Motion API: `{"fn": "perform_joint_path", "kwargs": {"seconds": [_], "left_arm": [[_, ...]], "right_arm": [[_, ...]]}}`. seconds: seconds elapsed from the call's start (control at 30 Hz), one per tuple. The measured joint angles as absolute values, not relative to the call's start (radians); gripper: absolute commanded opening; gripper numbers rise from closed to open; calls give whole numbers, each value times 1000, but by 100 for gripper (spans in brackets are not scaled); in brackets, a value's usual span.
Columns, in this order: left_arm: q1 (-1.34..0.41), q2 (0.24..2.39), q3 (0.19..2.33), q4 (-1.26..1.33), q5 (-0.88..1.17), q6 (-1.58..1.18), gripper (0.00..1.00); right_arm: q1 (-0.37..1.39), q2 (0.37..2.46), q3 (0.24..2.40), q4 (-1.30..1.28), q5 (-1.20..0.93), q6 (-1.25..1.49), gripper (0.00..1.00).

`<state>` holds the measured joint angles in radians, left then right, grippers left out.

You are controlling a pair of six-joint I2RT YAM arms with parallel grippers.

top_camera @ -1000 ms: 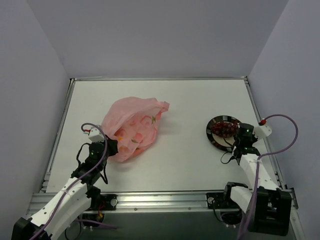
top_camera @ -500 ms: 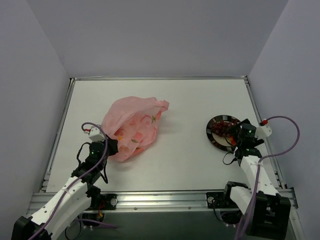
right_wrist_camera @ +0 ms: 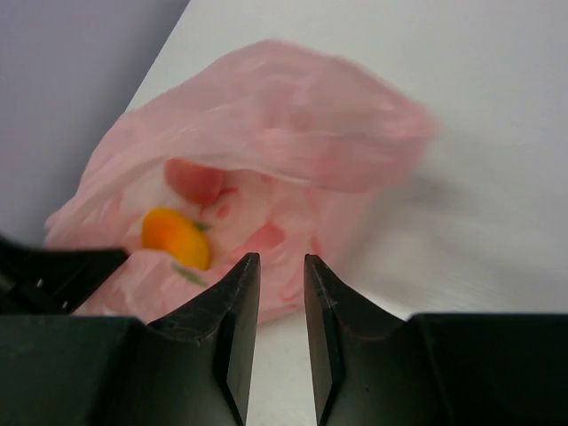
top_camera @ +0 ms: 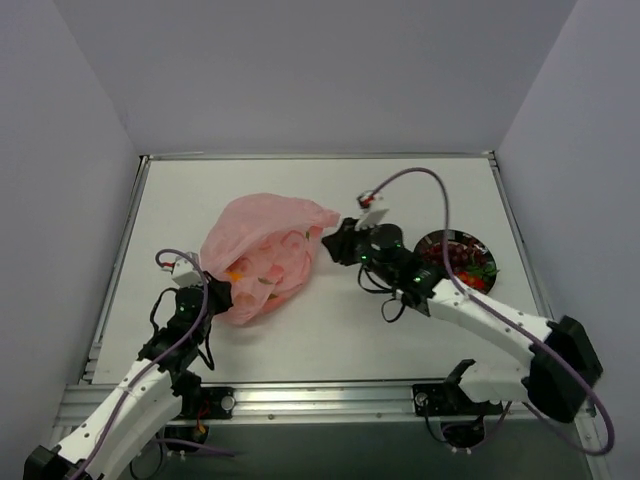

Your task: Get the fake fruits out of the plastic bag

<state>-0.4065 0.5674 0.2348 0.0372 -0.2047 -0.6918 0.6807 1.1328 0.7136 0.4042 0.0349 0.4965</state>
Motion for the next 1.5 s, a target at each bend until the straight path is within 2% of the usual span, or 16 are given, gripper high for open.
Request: {"fn": "perform_joint_path", "kwargs": {"seconds": [0.17,0.3,0.43,0.47,0.5,0.57,0.6,0.77,0.8,1.07,1.5], "left_arm": [[-406,527,233,-39,-228,-725,2],[-406,542,233,-83,-225,-759,2],[-406,540,227,-126,-216,-782,2],[-406,527,223,-136,-216,-786,2],[-406,511,219,-144,-215,-790,2],[-406,488,218,-165,-215,-793,2],[-406,481,218,-169,-214,-795,2],[-406,495,218,-186,-200,-807,2],[-407,506,218,-187,-197,-812,2],[-406,521,218,-190,-184,-827,2],[-406,480,216,-175,-180,-842,2]], "right_arm": [[924,1485,929,479,-64,379,17],[963,1709,1034,507,-131,350,16],[963,1865,1111,521,-162,340,18],[963,1893,1127,524,-166,338,20],[964,1919,1145,525,-168,337,31],[966,1967,1181,529,-169,332,44],[969,1988,1201,529,-168,324,54],[998,2072,1271,542,-149,304,71],[1003,2089,1285,548,-137,305,77],[1018,2194,1404,624,-59,310,100],[1005,2557,1816,721,-193,337,100]]}}
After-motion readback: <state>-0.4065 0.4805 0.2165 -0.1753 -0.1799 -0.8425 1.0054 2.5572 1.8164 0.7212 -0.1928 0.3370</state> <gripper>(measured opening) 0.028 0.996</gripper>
